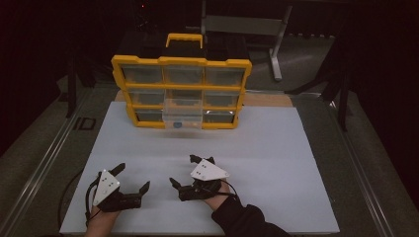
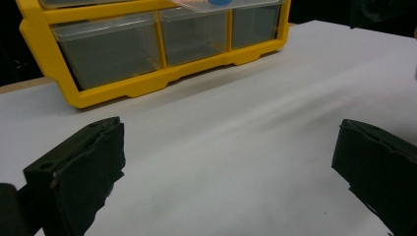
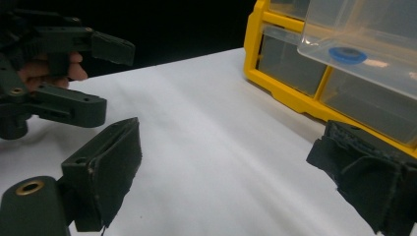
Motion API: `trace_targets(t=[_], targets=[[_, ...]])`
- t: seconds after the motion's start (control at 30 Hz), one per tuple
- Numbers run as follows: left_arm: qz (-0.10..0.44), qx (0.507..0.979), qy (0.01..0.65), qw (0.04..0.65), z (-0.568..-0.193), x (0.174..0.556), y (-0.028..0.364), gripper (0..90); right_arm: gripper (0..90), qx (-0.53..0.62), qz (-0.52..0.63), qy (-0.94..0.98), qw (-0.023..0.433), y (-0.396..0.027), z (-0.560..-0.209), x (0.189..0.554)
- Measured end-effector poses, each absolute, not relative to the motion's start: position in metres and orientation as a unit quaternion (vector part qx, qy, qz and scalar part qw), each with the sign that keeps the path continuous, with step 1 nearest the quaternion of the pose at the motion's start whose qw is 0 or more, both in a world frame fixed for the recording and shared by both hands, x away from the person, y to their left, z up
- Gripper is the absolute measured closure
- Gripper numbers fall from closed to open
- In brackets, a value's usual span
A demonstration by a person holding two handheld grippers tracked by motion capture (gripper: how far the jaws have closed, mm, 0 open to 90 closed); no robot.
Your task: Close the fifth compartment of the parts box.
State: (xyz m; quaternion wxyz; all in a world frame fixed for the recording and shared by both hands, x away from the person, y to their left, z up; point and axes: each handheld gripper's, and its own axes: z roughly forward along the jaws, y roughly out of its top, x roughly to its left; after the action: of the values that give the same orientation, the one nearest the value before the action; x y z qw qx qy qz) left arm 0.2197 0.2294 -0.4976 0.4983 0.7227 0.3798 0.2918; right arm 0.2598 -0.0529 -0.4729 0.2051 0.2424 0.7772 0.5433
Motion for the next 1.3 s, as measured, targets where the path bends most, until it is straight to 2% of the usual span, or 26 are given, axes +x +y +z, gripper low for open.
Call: trace_targets(t=[0.2, 0.43, 0.63, 0.87, 0.9, 0.97, 1.13, 1.3], targets=[[0.293, 0.723, 0.379, 0.498, -0.498, 0.219, 0.229, 0.0, 9.3, 0.256, 0.536, 0.774, 0.219, -0.043, -0.476, 0.265], [0.293, 0.722, 0.379, 0.499, -0.497, 0.219, 0.229, 0.0, 17.7, 0.269, 0.522, 0.775, 0.235, -0.033, -0.480, 0.267], [0.293, 0.722, 0.379, 0.499, -0.497, 0.219, 0.229, 0.0, 41.0, 0.291, 0.517, 0.762, 0.259, -0.029, -0.481, 0.268], [0.293, 0.723, 0.378, 0.498, -0.497, 0.219, 0.229, 0.0, 63.4, 0.321, 0.496, 0.754, 0.287, -0.022, -0.482, 0.269], [0.293, 0.723, 0.378, 0.498, -0.497, 0.219, 0.229, 0.0, 63.4, 0.321, 0.496, 0.754, 0.287, -0.022, -0.482, 0.269], [0.293, 0.723, 0.378, 0.498, -0.497, 0.219, 0.229, 0.0, 72.7, 0.331, 0.489, 0.750, 0.298, -0.020, -0.481, 0.270], [0.293, 0.723, 0.378, 0.498, -0.497, 0.219, 0.229, 0.0, 82.2, 0.348, 0.490, 0.740, 0.300, -0.017, -0.478, 0.272], [0.293, 0.723, 0.378, 0.499, -0.497, 0.219, 0.229, 0.0, 85.8, 0.353, 0.497, 0.733, 0.300, -0.018, -0.475, 0.276]])
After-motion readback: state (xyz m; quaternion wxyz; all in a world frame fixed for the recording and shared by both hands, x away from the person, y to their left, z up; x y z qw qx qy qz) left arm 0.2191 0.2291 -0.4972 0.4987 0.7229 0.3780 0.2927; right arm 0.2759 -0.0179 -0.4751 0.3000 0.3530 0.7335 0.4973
